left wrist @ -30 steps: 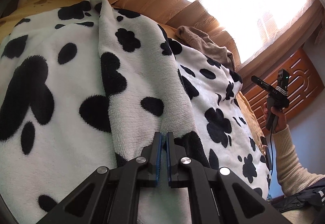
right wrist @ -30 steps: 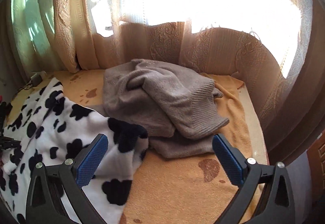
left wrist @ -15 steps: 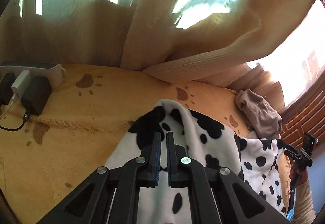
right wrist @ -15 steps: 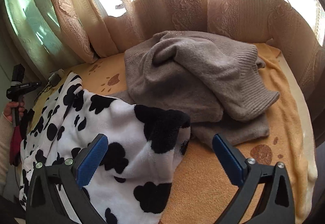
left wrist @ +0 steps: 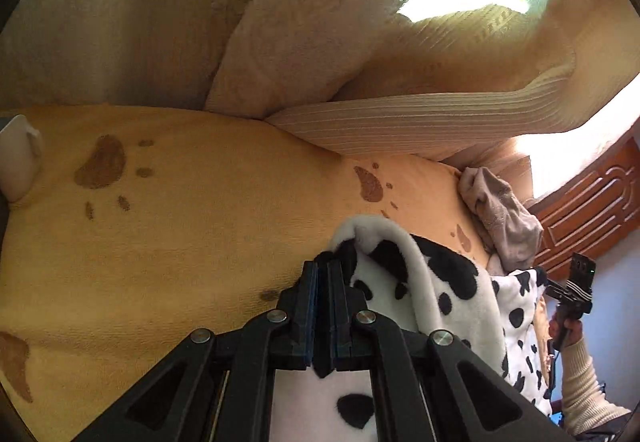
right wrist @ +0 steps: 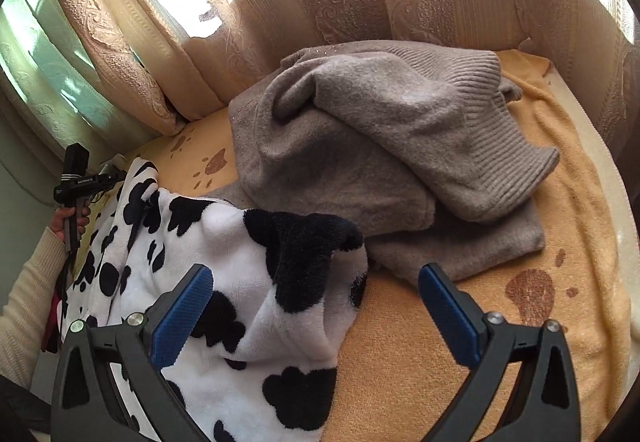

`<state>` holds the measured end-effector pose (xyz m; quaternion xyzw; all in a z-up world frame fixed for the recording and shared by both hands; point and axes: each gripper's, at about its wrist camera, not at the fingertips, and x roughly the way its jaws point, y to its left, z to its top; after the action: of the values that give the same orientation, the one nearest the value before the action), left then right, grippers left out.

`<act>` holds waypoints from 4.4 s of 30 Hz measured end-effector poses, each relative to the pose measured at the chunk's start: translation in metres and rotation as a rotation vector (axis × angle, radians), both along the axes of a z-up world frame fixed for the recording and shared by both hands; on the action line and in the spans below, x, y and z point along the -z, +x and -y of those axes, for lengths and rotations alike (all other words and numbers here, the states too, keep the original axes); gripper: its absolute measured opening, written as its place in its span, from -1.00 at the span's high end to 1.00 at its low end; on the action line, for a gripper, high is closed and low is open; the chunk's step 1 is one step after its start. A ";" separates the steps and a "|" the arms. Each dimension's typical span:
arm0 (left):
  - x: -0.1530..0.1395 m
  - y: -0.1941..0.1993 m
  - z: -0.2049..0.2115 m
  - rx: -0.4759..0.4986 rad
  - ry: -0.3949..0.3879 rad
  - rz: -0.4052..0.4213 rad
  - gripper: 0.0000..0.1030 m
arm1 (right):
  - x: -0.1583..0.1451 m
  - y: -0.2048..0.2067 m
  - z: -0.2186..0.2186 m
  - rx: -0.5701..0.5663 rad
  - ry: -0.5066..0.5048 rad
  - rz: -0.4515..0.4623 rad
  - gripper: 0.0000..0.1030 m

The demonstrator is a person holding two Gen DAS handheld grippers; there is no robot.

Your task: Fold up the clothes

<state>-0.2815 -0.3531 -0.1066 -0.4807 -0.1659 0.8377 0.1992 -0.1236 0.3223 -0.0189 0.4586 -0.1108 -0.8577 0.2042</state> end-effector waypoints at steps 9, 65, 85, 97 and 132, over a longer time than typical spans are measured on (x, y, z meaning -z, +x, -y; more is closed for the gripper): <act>0.016 -0.018 -0.019 0.125 0.048 0.005 0.90 | 0.005 -0.012 0.008 0.013 -0.036 -0.032 -1.00; -0.025 0.035 -0.029 -0.030 -0.244 -0.071 0.90 | -0.052 0.049 0.025 0.067 0.182 -0.311 -0.71; -0.118 0.371 -0.061 0.014 -0.100 -0.314 0.90 | -0.048 0.327 0.223 -0.790 -0.159 -0.269 -0.99; -0.079 0.490 -0.111 0.135 -0.165 -0.353 0.90 | 0.019 0.436 0.272 -1.106 -0.133 -0.128 -0.94; -0.039 0.428 -0.112 0.030 -0.190 -0.326 0.90 | 0.136 0.498 0.307 -1.111 0.374 -0.362 0.87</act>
<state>0.1465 -0.2411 -0.0671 -0.3578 -0.0445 0.9132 0.1898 0.3743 0.0148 -0.1553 0.3231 0.3335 -0.6921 0.5526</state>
